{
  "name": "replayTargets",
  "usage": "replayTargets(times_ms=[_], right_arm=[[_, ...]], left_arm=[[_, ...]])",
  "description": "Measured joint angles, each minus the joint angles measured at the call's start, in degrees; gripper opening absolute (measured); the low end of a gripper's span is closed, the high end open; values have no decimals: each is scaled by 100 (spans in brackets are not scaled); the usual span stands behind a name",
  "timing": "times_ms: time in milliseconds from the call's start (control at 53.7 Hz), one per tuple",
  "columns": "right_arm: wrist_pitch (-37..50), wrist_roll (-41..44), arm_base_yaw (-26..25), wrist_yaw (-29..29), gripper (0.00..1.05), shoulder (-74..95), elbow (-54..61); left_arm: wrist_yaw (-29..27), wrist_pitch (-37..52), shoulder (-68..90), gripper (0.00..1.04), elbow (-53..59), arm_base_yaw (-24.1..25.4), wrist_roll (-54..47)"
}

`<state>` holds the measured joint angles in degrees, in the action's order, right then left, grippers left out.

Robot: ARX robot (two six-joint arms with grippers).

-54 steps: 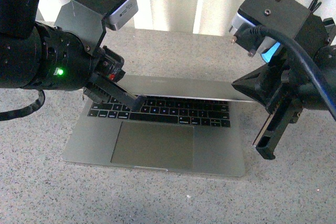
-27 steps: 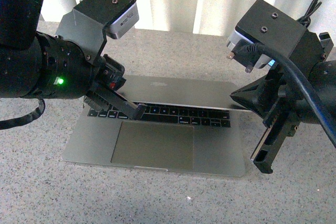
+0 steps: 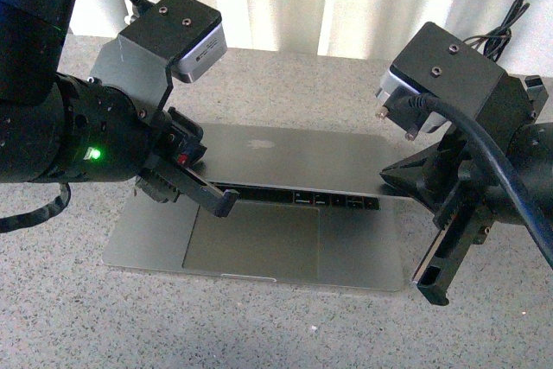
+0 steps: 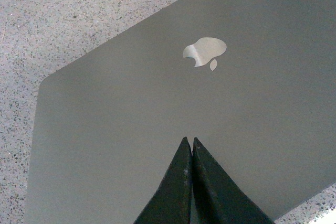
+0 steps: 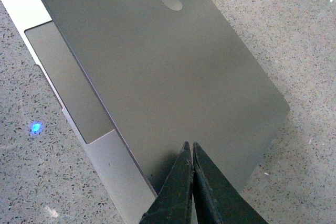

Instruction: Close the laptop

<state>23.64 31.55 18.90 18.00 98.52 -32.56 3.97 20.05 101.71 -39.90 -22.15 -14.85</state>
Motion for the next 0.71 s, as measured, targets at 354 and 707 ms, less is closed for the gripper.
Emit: replayTargets(times_ms=[354,707], right_arm=[[129,-44,-57,59,1,186,85],[330,-96,-90,98,1,501,114]], left_arm=[[90,177,138,4,66,2,247],[219,258,363,4,114,68,411]])
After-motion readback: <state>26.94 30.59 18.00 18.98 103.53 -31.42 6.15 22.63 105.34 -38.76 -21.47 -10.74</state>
